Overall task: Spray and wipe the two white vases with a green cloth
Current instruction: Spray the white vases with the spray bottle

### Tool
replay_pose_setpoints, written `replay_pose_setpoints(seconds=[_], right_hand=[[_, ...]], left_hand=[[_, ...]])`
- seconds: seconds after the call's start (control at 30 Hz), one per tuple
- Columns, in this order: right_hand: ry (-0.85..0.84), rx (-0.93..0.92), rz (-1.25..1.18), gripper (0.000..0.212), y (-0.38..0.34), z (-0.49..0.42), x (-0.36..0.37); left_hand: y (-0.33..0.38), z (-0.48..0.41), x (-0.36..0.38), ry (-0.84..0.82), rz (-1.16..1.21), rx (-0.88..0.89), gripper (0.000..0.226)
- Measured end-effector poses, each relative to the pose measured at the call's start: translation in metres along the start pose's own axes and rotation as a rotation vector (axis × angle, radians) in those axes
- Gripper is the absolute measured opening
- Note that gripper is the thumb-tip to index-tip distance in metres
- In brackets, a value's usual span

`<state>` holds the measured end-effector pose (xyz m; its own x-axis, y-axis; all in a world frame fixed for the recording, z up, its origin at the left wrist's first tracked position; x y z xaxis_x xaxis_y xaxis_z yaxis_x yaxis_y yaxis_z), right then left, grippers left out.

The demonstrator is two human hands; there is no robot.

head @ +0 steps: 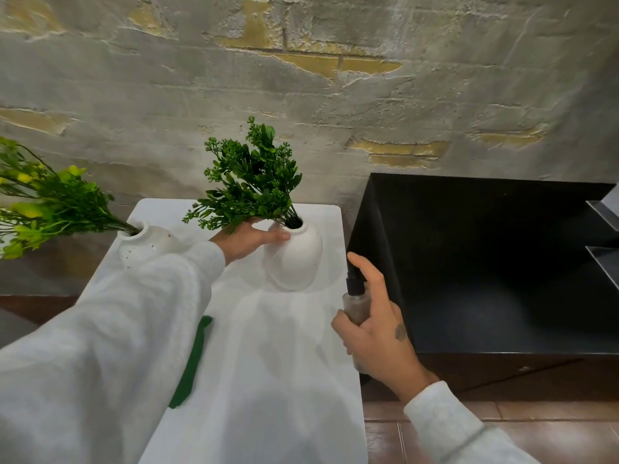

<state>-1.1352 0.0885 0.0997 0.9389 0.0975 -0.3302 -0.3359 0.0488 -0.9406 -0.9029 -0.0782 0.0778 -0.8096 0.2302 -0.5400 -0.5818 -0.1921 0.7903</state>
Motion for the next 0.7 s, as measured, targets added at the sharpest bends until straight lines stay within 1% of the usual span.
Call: replay_pose_setpoints(seconds=[0.07, 0.13, 0.23, 0.33, 0.47, 0.6, 0.7], right_hand=[[0.016, 0.036, -0.046, 0.087, 0.001, 0.0, -0.001], [0.038, 0.09, -0.046, 0.083, 0.004, -0.001, -0.002], [-0.002, 0.157, -0.025, 0.066, 0.008, -0.006, 0.002], [-0.072, 0.176, -0.002, 0.059, 0.01, -0.01, 0.008], [-0.163, 0.164, 0.004, 0.055, 0.012, -0.017, 0.028], [-0.228, 0.106, 0.014, 0.05, 0.008, -0.026, 0.056], [-0.3, 0.097, 0.001, 0.05, 0.005, -0.03, 0.08]], left_hand=[[-0.004, 0.005, 0.0, 0.035, -0.029, 0.011, 0.083], [-0.011, 0.011, -0.001, 0.054, -0.051, 0.035, 0.062], [-0.028, 0.025, -0.001, 0.099, -0.03, 0.059, 0.06], [-0.044, 0.047, 0.001, 0.089, 0.047, -0.018, 0.052], [-0.065, 0.083, 0.001, 0.009, 0.072, -0.073, 0.04], [-0.084, 0.117, -0.003, 0.064, 0.129, -0.122, 0.031], [-0.096, 0.14, -0.006, -0.016, 0.154, -0.126, 0.031]])
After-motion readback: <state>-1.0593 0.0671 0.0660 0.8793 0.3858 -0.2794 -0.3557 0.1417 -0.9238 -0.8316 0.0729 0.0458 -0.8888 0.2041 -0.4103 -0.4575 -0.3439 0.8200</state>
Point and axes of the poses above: each hand's wrist, its own z-axis away from the middle knuckle, its own x-axis out of the palm, y = z × x, the point moved 2 cm from there along -z, towards the middle knuckle, and after that the axes turned 3 degrees about x, right-handed, at the moved point
